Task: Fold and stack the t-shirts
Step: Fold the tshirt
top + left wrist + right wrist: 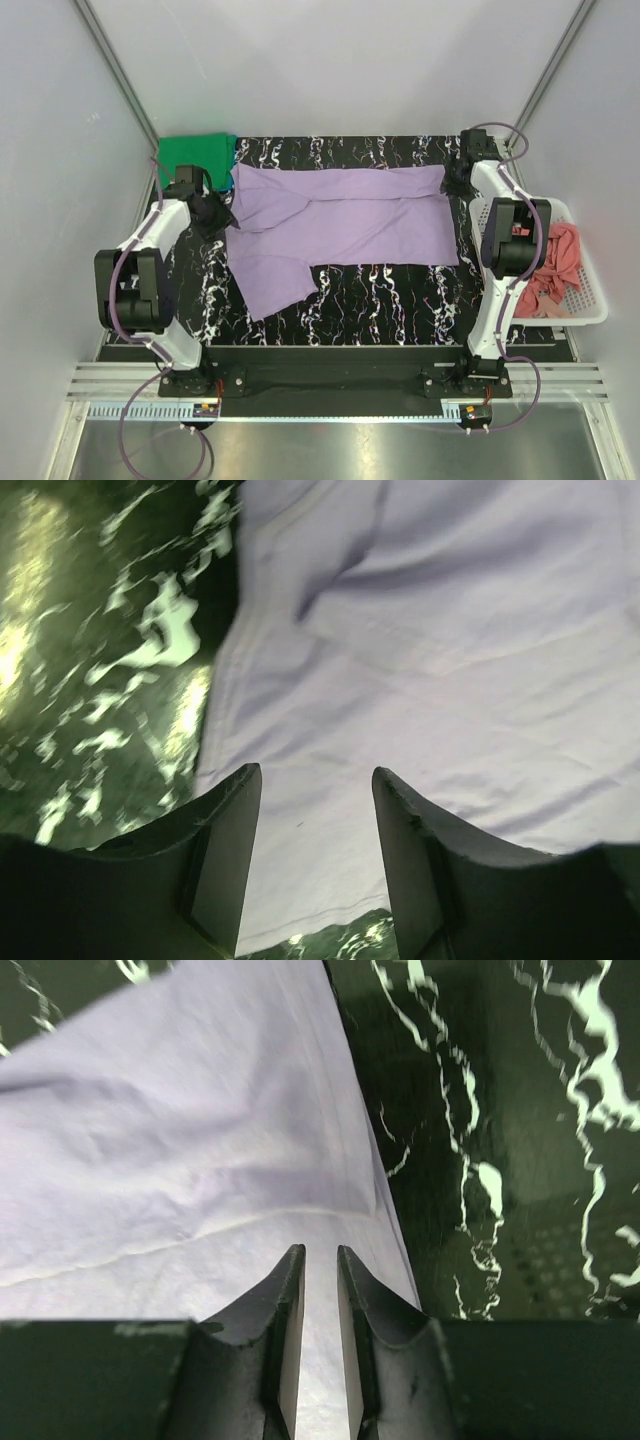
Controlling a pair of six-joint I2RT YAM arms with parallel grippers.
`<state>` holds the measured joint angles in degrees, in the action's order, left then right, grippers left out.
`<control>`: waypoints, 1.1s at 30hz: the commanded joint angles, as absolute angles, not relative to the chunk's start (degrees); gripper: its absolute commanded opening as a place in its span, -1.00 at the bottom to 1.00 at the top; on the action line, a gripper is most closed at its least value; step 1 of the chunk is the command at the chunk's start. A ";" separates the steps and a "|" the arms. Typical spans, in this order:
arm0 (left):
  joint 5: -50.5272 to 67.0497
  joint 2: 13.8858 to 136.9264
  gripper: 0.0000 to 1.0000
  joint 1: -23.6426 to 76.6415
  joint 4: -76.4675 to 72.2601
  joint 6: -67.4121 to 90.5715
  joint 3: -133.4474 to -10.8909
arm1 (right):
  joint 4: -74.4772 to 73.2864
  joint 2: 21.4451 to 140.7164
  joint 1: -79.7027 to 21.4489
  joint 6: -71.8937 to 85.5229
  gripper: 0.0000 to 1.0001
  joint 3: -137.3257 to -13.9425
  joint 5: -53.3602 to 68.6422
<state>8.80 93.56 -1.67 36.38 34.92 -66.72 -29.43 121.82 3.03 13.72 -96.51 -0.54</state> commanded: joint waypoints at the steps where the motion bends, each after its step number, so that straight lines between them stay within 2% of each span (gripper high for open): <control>1: 15.72 97.63 0.06 -1.76 31.38 34.10 -68.38 | -29.08 123.30 2.29 10.20 -0.46 -100.71 -0.70; 8: 12.49 102.30 0.03 -1.76 34.80 34.11 -67.86 | -29.44 127.78 2.37 8.44 -0.46 -107.04 1.48; 14: 7.92 103.36 0.03 -2.11 36.47 32.96 -66.01 | -33.57 137.70 2.37 9.93 -0.63 -120.29 1.94; 19: 5.01 104.76 0.02 -2.46 36.74 32.43 -64.78 | -38.04 142.99 2.55 10.37 -0.73 -128.13 -4.39; 25: 2.20 106.43 0.01 -2.81 37.62 31.64 -64.34 | -38.05 145.19 3.16 9.05 -0.70 -130.15 -5.27; 29: 0.53 107.05 -0.15 -3.60 38.32 30.85 -64.07 | -39.64 148.62 3.43 8.96 -0.70 -134.64 -8.78; 33: 0.17 107.49 -0.16 -4.22 38.85 30.15 -63.81 | -37.80 149.32 3.43 7.91 -0.69 -135.88 -8.35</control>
<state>6.07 104.31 -3.09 37.45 32.86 -65.76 -37.95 148.18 3.16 9.58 -133.32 -6.11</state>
